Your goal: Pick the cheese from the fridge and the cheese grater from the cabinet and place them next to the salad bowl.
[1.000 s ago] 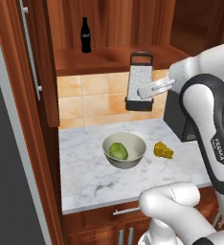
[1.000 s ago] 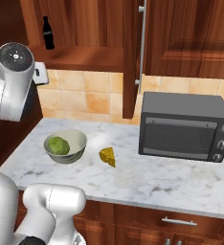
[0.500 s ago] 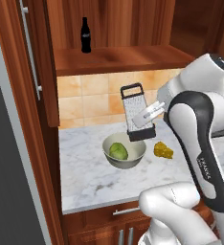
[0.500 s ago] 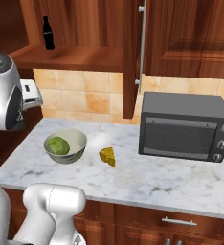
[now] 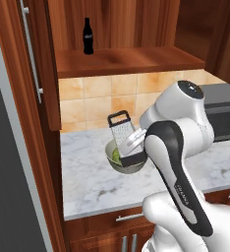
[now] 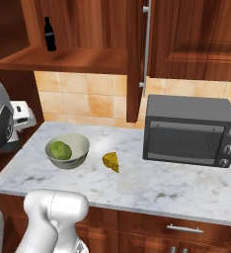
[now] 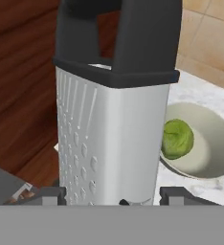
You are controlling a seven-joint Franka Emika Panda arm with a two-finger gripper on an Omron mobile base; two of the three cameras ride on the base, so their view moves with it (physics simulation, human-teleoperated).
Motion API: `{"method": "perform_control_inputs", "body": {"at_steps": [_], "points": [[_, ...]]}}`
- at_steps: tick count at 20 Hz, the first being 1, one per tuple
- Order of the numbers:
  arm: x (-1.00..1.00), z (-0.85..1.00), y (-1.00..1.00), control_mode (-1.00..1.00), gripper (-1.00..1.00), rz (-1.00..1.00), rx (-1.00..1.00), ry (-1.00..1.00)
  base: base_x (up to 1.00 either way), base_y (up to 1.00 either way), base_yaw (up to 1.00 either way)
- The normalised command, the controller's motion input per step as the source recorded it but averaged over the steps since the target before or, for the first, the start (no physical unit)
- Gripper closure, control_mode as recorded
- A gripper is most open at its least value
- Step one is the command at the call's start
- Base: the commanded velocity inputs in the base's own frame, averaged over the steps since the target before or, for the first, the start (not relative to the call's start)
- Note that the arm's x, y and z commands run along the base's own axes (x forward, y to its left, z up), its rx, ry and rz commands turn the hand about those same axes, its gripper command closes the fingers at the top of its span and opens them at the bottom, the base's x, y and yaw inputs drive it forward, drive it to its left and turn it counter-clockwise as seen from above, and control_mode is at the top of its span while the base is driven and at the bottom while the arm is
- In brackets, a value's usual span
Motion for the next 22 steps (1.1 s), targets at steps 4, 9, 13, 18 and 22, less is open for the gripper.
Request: {"method": "perform_control_inputs", "body": {"at_steps": [4,9,13,18,22], "points": [[0.0,-0.78,0.04,-1.0,1.0,0.0,0.04,0.0,0.0,0.0,0.0],[0.01,-0.31,0.01,-1.0,1.0,-0.07,0.04,0.0,0.0,0.0,0.0],[0.05,0.04,0.01,-1.0,1.0,-0.14,0.0,-0.01,0.0,0.0,0.0],[0.38,0.11,0.22,-1.0,1.0,-0.15,-0.01,0.0,0.0,0.0,0.0],[0.37,-0.02,0.21,-1.0,1.0,-0.13,0.03,-0.05,0.0,0.0,0.0]]}}
